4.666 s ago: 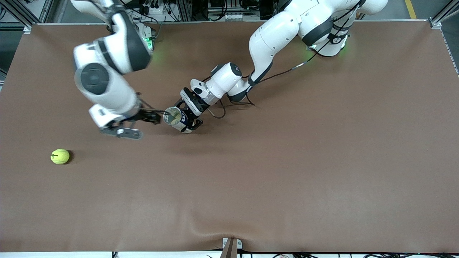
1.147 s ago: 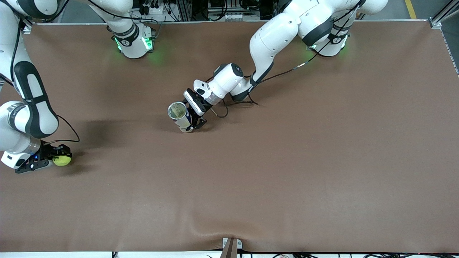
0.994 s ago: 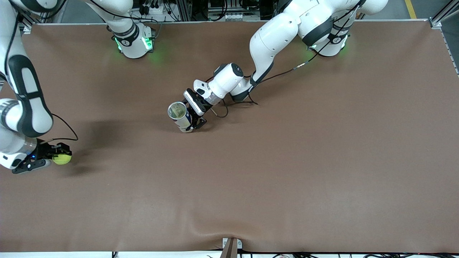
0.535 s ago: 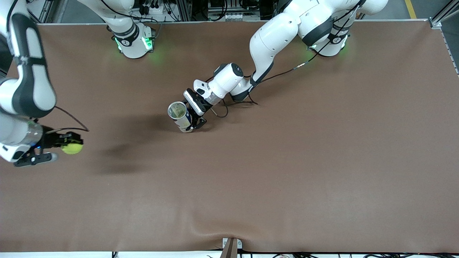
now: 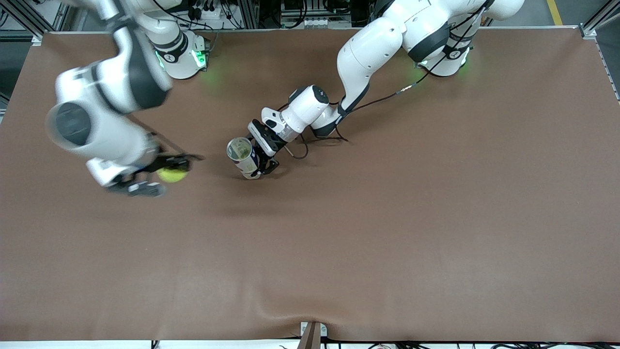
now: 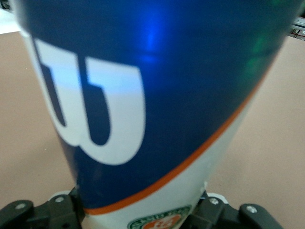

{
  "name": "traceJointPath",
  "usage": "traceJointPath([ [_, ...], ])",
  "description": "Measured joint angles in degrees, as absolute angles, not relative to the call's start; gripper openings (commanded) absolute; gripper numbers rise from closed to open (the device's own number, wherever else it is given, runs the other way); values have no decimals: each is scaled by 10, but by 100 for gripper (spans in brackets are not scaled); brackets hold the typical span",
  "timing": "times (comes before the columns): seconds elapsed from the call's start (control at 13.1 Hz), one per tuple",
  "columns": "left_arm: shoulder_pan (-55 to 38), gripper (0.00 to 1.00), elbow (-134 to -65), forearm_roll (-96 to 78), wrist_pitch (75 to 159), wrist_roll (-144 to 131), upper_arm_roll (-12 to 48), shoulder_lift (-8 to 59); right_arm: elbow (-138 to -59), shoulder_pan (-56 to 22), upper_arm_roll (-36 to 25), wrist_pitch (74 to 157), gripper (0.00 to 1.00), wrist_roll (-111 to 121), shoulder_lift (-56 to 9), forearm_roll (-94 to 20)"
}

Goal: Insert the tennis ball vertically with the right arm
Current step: 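Carry the second ball to the can opening with the right gripper, then push the second ball down into the can with the right gripper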

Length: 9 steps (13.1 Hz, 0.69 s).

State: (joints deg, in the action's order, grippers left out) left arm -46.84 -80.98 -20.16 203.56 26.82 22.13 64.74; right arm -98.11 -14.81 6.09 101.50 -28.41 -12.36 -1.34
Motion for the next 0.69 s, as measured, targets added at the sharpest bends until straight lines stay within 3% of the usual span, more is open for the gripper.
traceJointPath([
  [0.38, -468, 83, -810, -202, 2036, 268, 221, 647, -982, -268, 60, 1015, 0, -453, -123, -12],
  [0.69, -468, 83, -810, -202, 2036, 268, 221, 647, -990, -282, 54, 1019, 0, -468, -133, -8],
])
